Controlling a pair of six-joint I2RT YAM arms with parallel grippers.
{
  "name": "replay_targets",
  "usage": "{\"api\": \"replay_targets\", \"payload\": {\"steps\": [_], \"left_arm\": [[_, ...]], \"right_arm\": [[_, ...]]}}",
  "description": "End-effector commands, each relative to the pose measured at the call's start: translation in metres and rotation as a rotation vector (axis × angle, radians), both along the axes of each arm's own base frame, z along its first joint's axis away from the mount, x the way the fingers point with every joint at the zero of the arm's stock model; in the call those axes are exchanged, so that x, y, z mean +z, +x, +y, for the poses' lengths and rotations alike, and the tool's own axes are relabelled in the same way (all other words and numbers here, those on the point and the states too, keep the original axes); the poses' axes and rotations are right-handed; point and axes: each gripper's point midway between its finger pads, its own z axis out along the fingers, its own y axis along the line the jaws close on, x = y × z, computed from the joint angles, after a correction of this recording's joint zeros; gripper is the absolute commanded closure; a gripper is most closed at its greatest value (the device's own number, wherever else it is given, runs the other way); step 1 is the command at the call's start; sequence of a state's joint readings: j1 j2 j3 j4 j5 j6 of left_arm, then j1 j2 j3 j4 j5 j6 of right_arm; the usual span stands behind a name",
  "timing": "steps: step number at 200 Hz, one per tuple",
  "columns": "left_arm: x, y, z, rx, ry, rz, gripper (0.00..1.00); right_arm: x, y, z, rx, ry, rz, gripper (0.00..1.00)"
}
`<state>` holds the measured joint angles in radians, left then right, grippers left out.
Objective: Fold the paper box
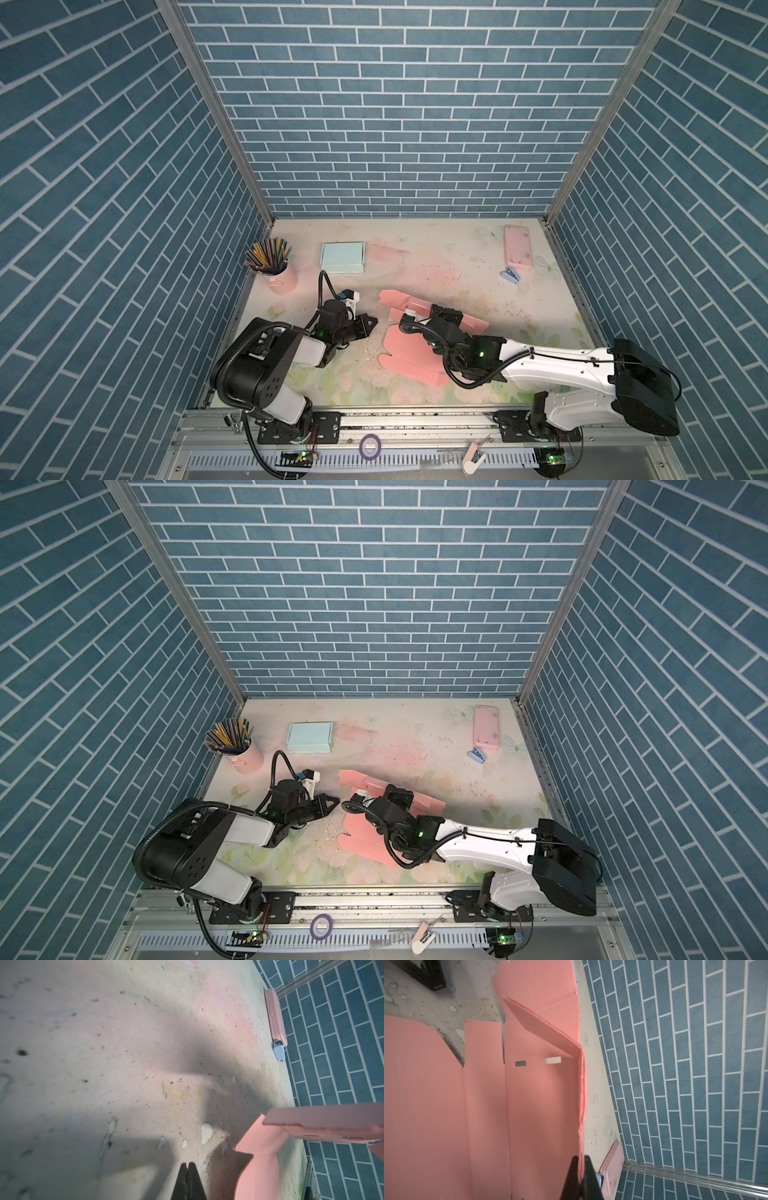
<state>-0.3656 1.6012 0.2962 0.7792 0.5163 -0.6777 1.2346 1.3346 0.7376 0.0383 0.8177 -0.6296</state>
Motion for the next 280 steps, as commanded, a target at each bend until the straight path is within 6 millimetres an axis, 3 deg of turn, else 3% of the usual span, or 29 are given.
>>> {"api": "replay_targets", "payload": {"steps": [1,53,103,127,175,222,257,280], "left_arm": [[0.029,0.025,-0.021,-0.007,-0.088,-0.149,1.0],[0.03,0.025,-0.039,-0.031,-0.231,-0.191,1.0],[0.032,-0.002,-0.046,-0.059,-0.227,-0.18,1.0],[0.033,-0.014,-0.059,-0.081,-0.239,-0.157,1.0],[0.041,-0.024,-0.078,-0.108,-0.259,-0.158,1.0],[0.042,-0.027,-0.075,-0.111,-0.235,-0.157,1.0],[0.041,-0.036,-0.06,-0.114,-0.212,-0.153,0.96],[0.052,-0.043,-0.046,-0.113,-0.208,-0.173,0.93]], "right_arm": [[0.012,-0.002,0.001,0.002,0.053,-0.014,1.0],[0.011,-0.003,0.0,-0.003,0.07,0.0,1.0],[0.0,0.001,-0.001,-0.018,0.032,-0.003,1.0],[-0.001,0.005,-0.002,-0.034,0.047,-0.003,1.0],[-0.008,0.007,-0.004,-0.039,0.029,0.008,1.0],[-0.023,0.009,-0.002,-0.036,-0.025,0.0,1.0],[-0.006,0.013,-0.006,-0.043,-0.014,-0.093,1.0],[-0.001,0.013,-0.005,-0.034,-0.037,-0.132,1.0]]}}
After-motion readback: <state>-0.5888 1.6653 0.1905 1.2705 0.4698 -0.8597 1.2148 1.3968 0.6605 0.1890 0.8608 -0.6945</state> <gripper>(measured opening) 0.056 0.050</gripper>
